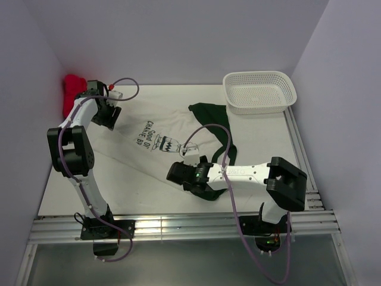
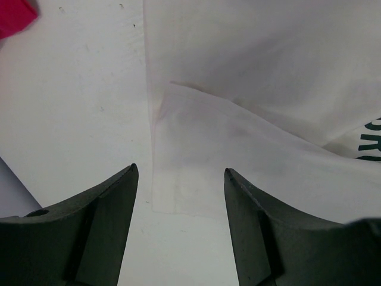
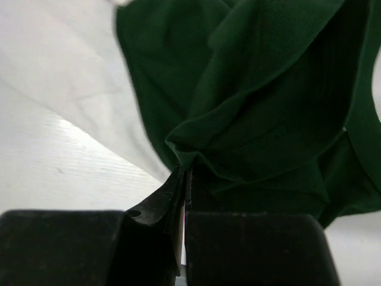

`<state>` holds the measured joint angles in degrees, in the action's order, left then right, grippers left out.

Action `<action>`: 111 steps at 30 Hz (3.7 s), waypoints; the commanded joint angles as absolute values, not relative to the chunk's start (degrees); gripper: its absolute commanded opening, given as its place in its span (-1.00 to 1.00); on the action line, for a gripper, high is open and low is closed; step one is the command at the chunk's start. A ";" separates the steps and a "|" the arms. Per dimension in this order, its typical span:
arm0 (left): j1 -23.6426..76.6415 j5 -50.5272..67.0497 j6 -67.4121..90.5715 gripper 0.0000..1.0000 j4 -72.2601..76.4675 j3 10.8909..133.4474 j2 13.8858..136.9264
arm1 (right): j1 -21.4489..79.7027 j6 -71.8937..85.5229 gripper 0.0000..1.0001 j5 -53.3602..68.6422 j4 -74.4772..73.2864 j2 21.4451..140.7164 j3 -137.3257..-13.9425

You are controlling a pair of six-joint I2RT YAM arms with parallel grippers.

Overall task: Roll the t-shirts
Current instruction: Fold the tshirt

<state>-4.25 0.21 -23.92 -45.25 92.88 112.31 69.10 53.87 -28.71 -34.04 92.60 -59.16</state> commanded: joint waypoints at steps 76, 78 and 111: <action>42.89 48.52 -21.27 -0.06 -27.16 89.39 121.64 | 68.11 78.31 -1.00 -26.98 -28.30 69.96 -35.07; 42.89 48.43 -21.36 -0.18 -27.25 89.56 121.47 | 68.03 78.31 -1.00 -27.33 -28.56 69.87 -35.24; 37.27 32.26 -10.46 -0.99 -18.02 82.88 110.13 | 54.94 69.36 -1.00 -39.29 -41.75 68.63 -50.09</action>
